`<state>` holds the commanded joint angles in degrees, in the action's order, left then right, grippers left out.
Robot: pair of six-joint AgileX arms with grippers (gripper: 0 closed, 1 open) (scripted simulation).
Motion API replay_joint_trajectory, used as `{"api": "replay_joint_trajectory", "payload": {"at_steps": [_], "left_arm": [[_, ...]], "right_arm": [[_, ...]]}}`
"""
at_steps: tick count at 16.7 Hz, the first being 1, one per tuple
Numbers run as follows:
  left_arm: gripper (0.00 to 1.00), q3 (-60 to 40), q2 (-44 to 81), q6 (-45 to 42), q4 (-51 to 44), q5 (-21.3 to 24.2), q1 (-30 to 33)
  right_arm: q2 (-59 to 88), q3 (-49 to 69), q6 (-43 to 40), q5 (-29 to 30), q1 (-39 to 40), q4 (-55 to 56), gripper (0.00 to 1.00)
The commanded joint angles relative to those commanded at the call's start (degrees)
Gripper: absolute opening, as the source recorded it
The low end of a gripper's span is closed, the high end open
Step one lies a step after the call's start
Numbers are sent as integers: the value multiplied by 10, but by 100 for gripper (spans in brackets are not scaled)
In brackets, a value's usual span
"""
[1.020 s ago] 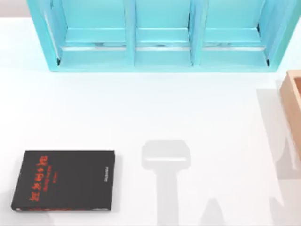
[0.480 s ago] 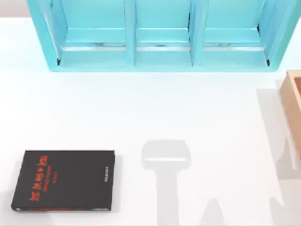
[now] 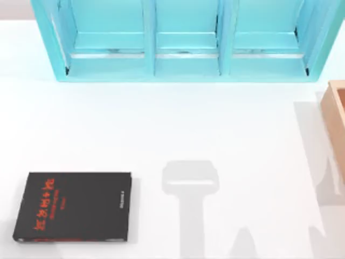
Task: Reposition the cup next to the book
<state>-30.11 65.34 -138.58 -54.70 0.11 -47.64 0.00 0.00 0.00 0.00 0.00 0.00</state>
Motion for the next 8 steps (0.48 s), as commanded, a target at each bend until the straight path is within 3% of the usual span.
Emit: {"api": "replay_joint_trajectory", "payload": {"at_steps": [8], "left_arm": [[0, -69, -35, 4, -104, 0, 2]], "right_arm": [[0, 0, 0, 0, 0, 0, 100]]}}
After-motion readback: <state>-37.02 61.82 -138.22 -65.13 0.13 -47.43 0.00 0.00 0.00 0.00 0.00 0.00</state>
